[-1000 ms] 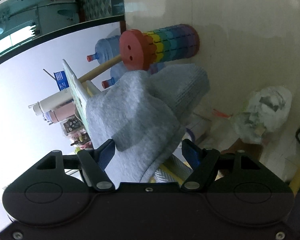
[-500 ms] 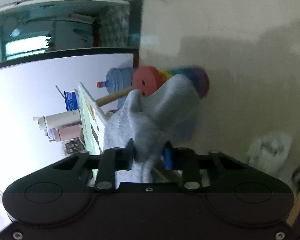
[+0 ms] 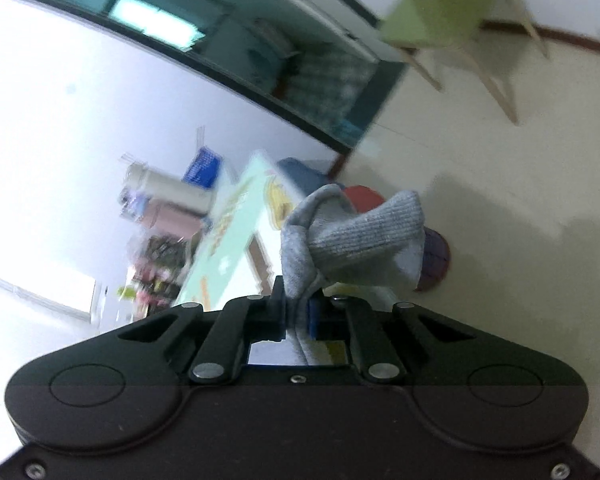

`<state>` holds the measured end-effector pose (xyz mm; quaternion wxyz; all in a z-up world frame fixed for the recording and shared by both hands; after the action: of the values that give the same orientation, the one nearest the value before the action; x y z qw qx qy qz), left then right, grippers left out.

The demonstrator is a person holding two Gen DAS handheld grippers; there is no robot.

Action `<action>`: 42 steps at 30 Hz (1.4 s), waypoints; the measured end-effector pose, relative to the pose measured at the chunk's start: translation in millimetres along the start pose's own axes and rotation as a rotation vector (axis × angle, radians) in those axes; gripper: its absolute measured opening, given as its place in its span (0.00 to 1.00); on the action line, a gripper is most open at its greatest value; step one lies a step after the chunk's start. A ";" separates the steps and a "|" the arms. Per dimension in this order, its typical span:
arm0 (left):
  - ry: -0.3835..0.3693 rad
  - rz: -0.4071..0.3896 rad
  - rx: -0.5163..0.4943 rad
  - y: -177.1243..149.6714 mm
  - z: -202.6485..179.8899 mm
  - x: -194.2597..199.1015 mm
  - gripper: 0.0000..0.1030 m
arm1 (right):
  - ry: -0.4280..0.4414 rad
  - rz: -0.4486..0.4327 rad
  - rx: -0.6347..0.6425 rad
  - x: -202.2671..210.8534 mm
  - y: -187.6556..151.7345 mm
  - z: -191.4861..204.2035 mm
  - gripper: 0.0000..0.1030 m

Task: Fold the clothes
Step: 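Grasp the ribbed sleeve cuff with the right gripper and lift it, then fold the held sleeve across the sweatshirt body with the right gripper, then open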

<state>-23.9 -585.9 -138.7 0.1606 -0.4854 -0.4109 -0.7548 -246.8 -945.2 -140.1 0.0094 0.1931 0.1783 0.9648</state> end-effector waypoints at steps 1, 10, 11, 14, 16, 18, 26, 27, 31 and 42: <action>-0.001 -0.003 0.009 -0.5 3.8 2.2 1.00 | 0.008 0.010 0.034 -2.2 -1.1 15.8 0.09; 0.005 -0.019 0.125 -14.7 55.7 27.5 1.00 | 0.121 0.107 0.219 -27.1 -45.9 135.9 0.09; 0.005 -0.019 0.140 -16.9 63.3 30.1 1.00 | 0.131 0.118 0.235 -29.9 -53.0 147.7 0.09; 0.011 -0.017 0.171 -25.0 86.3 37.2 1.00 | 0.155 0.148 0.271 -41.8 -74.5 181.2 0.09; 0.016 -0.018 0.183 -31.0 100.0 41.9 1.00 | 0.156 0.165 0.296 -48.2 -91.5 199.0 0.09; 0.016 -0.021 0.192 -37.7 113.8 47.1 1.00 | 0.154 0.182 0.323 -49.3 -110.0 212.5 0.09; 0.024 0.010 0.235 -68.9 174.3 61.4 1.00 | 0.094 0.217 0.402 -53.8 -188.1 255.9 0.09; 0.023 0.014 0.247 -73.0 182.7 62.2 1.00 | 0.084 0.222 0.416 -56.0 -198.2 261.7 0.09; 0.032 0.029 0.281 -87.7 213.1 66.1 1.00 | 0.053 0.251 0.467 -57.0 -237.6 281.3 0.09; 0.061 0.019 0.298 -118.5 283.1 85.8 1.00 | 0.050 0.297 0.561 -69.5 -333.6 339.1 0.09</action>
<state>29.3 -280.3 -65.4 0.2507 -0.4368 -0.5087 -0.6983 -71.9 -523.6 10.5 -0.1896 0.1882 0.4073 0.8734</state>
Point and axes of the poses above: each gripper's, at about its wrist camera, not at the fingertips, and x roughly against the way its jaws point, z to its left, y to its top, the point moved 6 cm from there along -x, roughly the way its jaws point, and after that the axes turned 10 degrees about y, right-handed, at the moved point
